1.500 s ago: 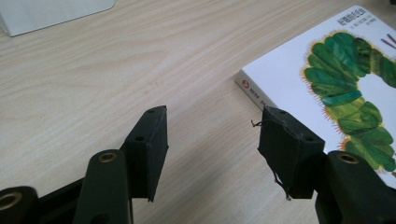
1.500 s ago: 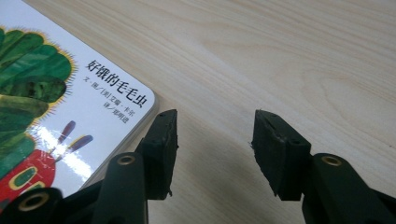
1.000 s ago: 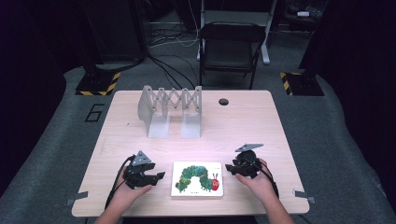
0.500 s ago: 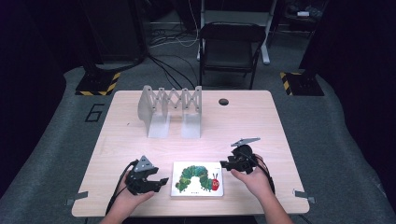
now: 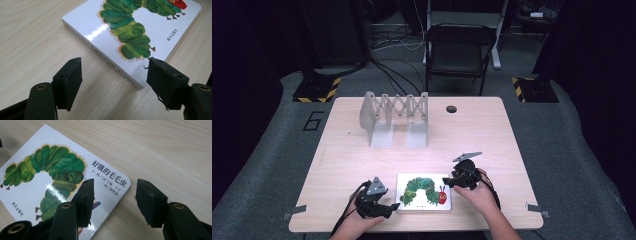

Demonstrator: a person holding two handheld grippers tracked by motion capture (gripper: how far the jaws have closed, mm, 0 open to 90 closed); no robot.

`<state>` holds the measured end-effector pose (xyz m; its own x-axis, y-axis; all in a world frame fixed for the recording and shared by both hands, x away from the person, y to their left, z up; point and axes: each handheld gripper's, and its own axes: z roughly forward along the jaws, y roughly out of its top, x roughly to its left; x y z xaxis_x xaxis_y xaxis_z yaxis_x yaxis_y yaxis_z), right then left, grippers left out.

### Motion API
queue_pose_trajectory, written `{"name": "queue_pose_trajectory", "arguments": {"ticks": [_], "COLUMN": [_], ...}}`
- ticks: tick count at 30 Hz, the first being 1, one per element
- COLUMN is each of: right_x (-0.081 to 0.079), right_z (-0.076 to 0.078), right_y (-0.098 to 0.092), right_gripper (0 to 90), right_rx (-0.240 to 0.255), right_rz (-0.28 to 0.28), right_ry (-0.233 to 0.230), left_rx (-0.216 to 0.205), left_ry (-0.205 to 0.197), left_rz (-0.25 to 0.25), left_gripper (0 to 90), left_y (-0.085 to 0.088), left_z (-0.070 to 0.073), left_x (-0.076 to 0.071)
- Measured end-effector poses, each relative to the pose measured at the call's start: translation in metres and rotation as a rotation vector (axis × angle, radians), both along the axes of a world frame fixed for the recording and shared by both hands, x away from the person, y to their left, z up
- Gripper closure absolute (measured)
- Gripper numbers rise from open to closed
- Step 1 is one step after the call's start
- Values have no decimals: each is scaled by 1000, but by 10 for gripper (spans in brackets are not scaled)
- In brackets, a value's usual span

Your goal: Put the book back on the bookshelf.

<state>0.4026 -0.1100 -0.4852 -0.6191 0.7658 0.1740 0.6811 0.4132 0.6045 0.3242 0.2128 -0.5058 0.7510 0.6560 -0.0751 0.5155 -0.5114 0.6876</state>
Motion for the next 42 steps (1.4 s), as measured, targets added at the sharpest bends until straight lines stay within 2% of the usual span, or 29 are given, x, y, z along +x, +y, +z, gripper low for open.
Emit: {"name": "queue_pose_trajectory", "arguments": {"ticks": [3, 4, 7, 9, 15, 16, 17, 25, 28, 30, 32, 34, 39, 41, 42], "right_x": [0, 0, 1, 3, 6, 8, 8, 10, 12, 12, 11, 12, 12, 13, 13], "right_z": [-1, -1, -2, -5, -11, -11, -11, -13, -14, -14, -15, -15, -15, -16, -16], "right_y": [3, 4, 5, 5, 9, 10, 11, 15, 14, 14, 16, 16, 16, 15, 16], "right_gripper": [469, 461, 446, 425, 416, 415, 415, 411, 412, 411, 407, 406, 401, 396, 395], "right_rx": [-6, -2, -1, -2, -10, -7, -7, -12, -5, -9, -16, -18, -12, -7, -5], "right_rz": [13, 4, 3, 3, -1, 3, 3, 2, 2, 3, 2, 2, 1, 6, -3], "right_ry": [-8, -1, 12, 39, 69, 68, 70, 77, 79, 78, 78, 80, 85, 87, 92], "left_rx": [3, 20, 26, 37, 37, 32, 34, 26, 36, 42, 59, 63, 58, 60, 61], "left_ry": [4, 11, 22, 24, 22, 34, 14, 8, -16, -5, -38, -51, -58, -49, -58], "left_rz": [-9, -18, -24, -36, -36, -42, -38, -43, -52, -61, -50, -56, -48, -54, -43], "left_gripper": [251, 248, 234, 228, 216, 216, 216, 204, 192, 191, 165, 150, 106, 97, 91], "left_y": [-3, -4, -6, -7, -12, -13, -14, -18, -24, -25, -28, -29, -31, -32, -33], "left_z": [-3, -4, -7, -8, -11, -11, -11, -13, -14, -14, -16, -17, -19, -19, -19], "left_x": [-1, -1, -1, -1, -2, -3, -3, -3, -4, -5, -5, -5, -4, -3, -4]}}
